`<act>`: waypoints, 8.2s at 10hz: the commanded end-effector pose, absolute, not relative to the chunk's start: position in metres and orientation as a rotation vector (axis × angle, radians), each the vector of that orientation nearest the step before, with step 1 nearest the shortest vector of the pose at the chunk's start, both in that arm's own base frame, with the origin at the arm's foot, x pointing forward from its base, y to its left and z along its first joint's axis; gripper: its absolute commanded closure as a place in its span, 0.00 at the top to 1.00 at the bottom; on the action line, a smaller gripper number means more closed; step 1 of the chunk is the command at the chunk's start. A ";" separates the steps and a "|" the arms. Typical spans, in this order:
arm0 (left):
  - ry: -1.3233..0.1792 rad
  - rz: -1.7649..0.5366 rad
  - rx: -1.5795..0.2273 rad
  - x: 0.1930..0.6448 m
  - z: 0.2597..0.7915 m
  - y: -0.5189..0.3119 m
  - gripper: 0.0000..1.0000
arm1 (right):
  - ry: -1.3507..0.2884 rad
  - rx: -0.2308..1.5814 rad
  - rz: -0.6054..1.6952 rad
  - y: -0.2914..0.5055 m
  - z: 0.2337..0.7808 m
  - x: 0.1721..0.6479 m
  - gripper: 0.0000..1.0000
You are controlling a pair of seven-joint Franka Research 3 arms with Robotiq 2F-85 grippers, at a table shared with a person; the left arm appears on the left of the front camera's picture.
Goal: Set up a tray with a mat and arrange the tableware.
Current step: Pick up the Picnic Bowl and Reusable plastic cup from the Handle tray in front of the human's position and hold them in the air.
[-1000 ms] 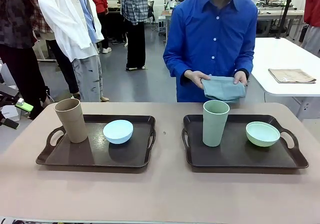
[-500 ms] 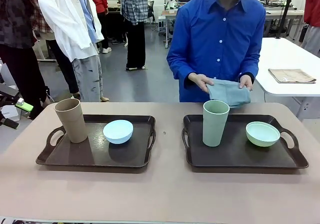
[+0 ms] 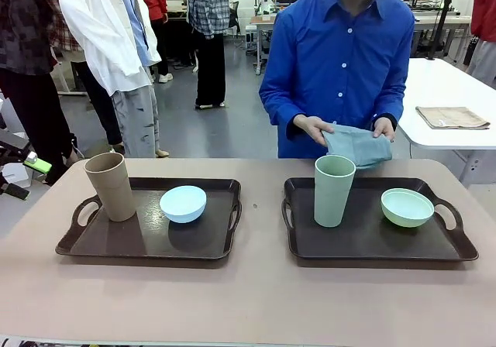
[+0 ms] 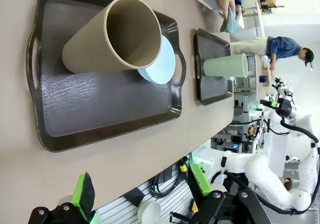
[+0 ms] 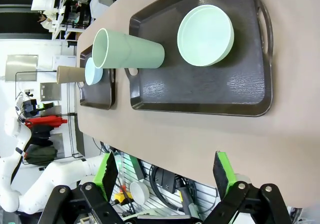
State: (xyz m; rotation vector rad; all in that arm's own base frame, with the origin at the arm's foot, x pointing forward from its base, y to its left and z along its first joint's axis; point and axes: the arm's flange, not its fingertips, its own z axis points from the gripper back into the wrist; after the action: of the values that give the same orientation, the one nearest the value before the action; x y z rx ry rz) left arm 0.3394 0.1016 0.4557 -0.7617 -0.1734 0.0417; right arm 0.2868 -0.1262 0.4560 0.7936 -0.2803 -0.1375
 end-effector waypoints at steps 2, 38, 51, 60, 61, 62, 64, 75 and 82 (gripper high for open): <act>-0.173 0.040 -0.762 0.340 0.456 0.101 1.00 | -0.281 0.798 -0.137 -0.126 0.456 0.287 1.00; -0.706 -1.614 -0.632 0.449 0.494 -0.288 1.00 | -0.064 0.053 0.105 -0.016 0.403 0.495 1.00; -0.820 -1.486 -0.579 0.493 0.432 -0.369 1.00 | -0.109 0.065 0.115 -0.006 0.367 0.514 1.00; -0.714 -1.516 -0.774 0.497 0.369 -0.413 1.00 | -0.005 0.095 -0.034 -0.003 0.341 0.525 1.00; -0.715 -1.525 -0.779 0.501 0.365 -0.418 1.00 | 0.001 0.106 -0.041 -0.006 0.338 0.527 1.00; -0.714 -1.533 -0.790 0.504 0.361 -0.423 1.00 | 0.003 0.105 -0.038 -0.006 0.336 0.528 1.00; -0.686 -1.544 -0.802 0.508 0.354 -0.434 1.00 | 0.005 0.106 -0.035 -0.003 0.333 0.530 1.00; -0.654 -1.566 -0.776 0.524 0.320 -0.473 1.00 | 0.027 0.107 -0.012 0.013 0.320 0.537 1.00; -0.663 -1.546 -0.794 0.522 0.316 -0.480 0.00 | 0.028 0.117 0.010 0.009 0.319 0.536 0.00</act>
State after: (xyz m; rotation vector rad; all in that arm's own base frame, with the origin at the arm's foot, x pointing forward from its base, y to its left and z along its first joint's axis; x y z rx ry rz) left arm 0.5209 -0.4792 0.3139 -0.7979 -0.6558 -1.5619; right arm 0.5315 0.0092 0.3195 0.0930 0.0238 0.0023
